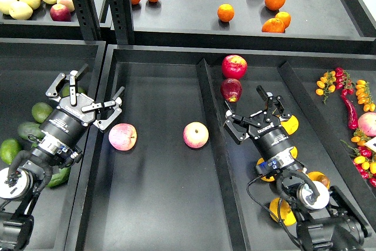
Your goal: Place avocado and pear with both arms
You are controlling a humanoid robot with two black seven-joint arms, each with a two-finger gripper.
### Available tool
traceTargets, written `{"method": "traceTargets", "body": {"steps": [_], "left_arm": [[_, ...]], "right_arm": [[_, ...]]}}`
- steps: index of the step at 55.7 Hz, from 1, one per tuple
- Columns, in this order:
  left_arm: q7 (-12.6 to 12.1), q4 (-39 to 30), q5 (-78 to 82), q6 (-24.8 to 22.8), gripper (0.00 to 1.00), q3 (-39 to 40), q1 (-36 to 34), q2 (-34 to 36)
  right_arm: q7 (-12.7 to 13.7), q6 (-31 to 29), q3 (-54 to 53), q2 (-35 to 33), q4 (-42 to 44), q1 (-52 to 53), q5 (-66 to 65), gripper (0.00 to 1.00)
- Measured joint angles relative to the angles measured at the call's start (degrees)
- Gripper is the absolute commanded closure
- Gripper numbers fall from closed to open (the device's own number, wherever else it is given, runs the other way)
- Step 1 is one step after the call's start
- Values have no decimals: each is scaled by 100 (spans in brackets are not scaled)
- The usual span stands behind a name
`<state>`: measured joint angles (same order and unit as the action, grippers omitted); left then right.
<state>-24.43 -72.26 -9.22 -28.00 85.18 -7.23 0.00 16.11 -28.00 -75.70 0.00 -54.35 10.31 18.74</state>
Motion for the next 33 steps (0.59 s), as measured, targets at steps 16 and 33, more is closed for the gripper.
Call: {"method": "traceTargets", "body": {"steps": [16, 33], "left_arm": [[-49, -483, -10, 0, 1, 2, 512, 0], [-52, -566, 6, 0, 1, 7, 655, 0]], "right_arm": [[-19, 0, -275, 0, -816, -649, 0, 0], [-196, 0, -557, 0, -1077, -920, -35, 0]]}}
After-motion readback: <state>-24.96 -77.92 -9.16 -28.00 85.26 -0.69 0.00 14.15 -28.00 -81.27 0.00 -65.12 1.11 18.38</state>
